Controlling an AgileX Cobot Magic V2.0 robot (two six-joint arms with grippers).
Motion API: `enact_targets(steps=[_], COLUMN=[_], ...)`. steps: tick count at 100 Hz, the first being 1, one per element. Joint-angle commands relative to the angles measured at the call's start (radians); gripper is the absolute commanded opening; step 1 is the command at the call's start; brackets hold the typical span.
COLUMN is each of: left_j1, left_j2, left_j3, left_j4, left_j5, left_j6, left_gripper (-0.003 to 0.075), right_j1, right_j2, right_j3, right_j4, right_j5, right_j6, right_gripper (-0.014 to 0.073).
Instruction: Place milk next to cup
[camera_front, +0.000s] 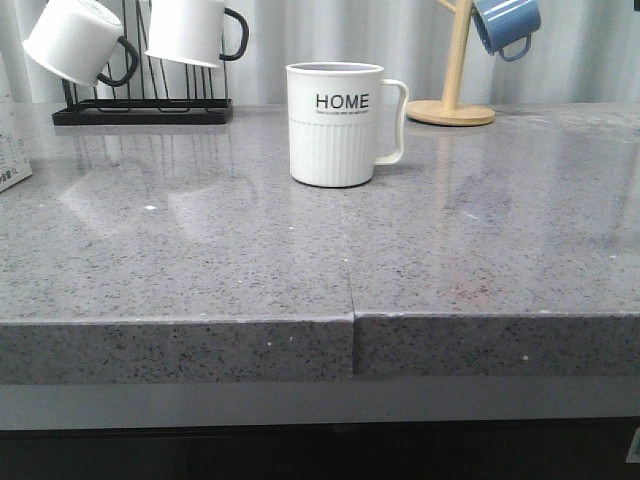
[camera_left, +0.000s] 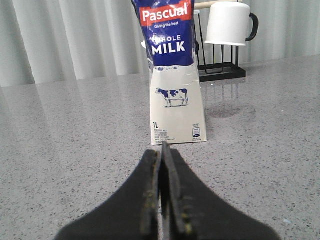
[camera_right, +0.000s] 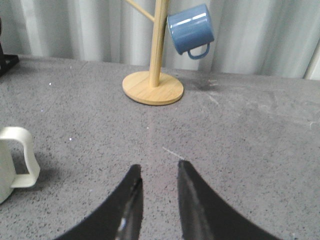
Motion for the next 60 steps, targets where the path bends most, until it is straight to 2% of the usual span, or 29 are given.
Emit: enact_targets(steps=[1, 26, 40, 47, 60], left_j1=[-0.001, -0.001, -0.001, -0.001, -0.001], left_j2=[-0.032, -0.032, -0.032, -0.032, -0.032], left_j3=[0.051, 0.051, 0.051, 0.051, 0.051], left_j4=[-0.008, -0.008, -0.008, -0.008, -0.008], left_j5=[-0.087, -0.087, -0.087, -0.087, -0.087], left_j6=[-0.001, -0.001, -0.001, -0.001, -0.001], left_gripper=[-0.002, -0.0021, -0.002, -0.002, -0.002], right_j1=[-0.008, -0.013, -0.062, -0.1, -0.2], right_j2=[-0.024, -0.024, -0.024, -0.025, -0.044], right_j3=[-0.02, -0.02, -0.018, -0.018, -0.017], right_j4=[-0.023, -0.019, -0.043, -0.147, -0.437], right_j5=[-0.034, -0.035, -0.004, 0.049, 0.168], right_j6=[-0.014, -0.014, -0.005, 0.081, 0.428], right_gripper=[0.0204, 0.0204, 0.0204, 0.0204, 0.0204])
